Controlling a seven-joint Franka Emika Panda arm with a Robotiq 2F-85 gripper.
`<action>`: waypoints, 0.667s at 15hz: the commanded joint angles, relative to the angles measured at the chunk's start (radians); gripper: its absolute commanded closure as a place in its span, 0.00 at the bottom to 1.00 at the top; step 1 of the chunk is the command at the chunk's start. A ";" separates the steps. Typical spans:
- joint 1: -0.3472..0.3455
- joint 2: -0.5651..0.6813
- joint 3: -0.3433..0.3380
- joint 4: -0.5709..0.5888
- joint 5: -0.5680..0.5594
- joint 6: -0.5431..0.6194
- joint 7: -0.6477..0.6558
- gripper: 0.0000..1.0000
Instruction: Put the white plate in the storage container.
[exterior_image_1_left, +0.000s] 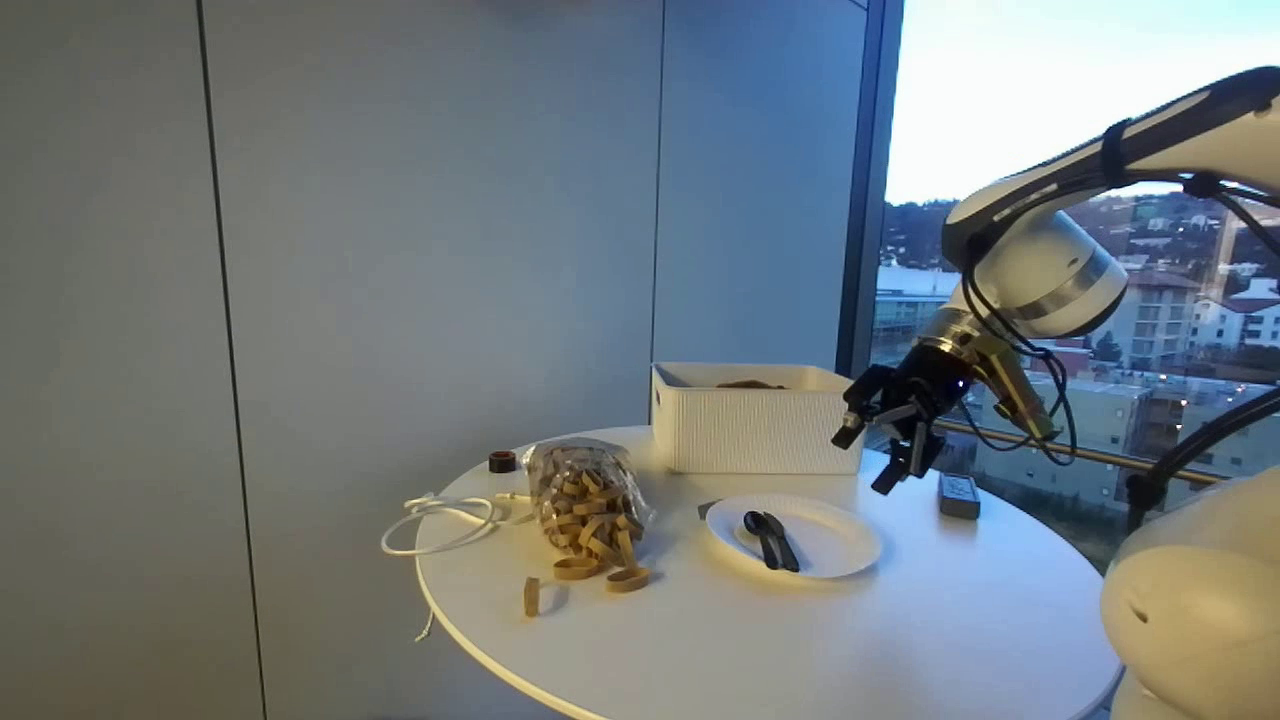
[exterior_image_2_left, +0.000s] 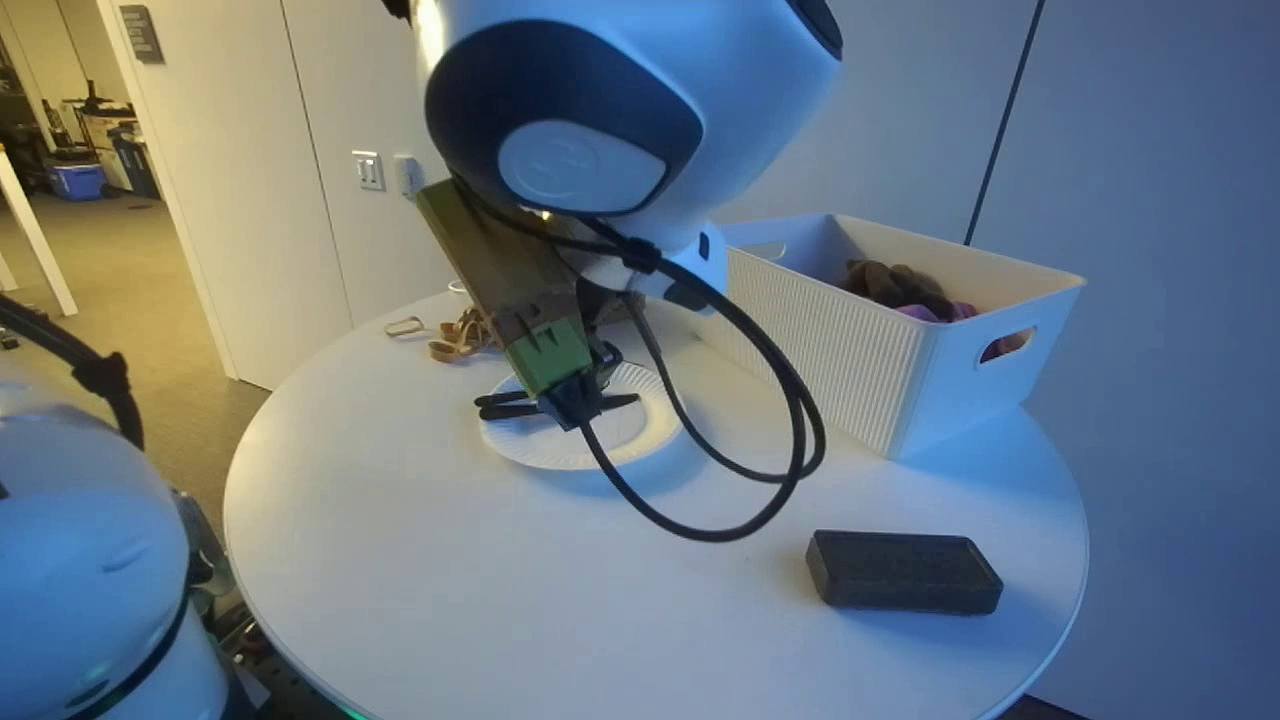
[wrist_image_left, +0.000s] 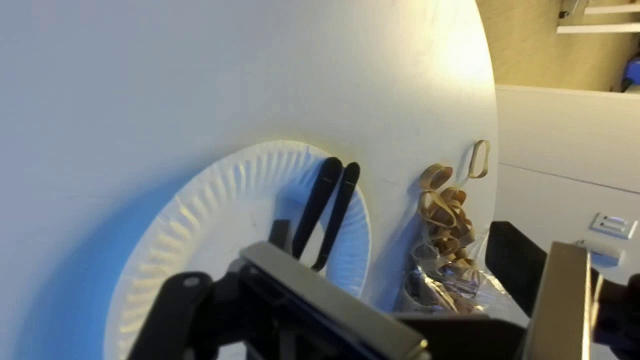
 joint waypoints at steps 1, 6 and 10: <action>-0.063 0.085 0.013 -0.002 0.012 0.060 -0.007 0.00; -0.067 0.201 -0.010 -0.002 0.060 0.151 -0.050 0.00; -0.087 0.272 0.005 -0.007 0.096 0.267 -0.041 0.00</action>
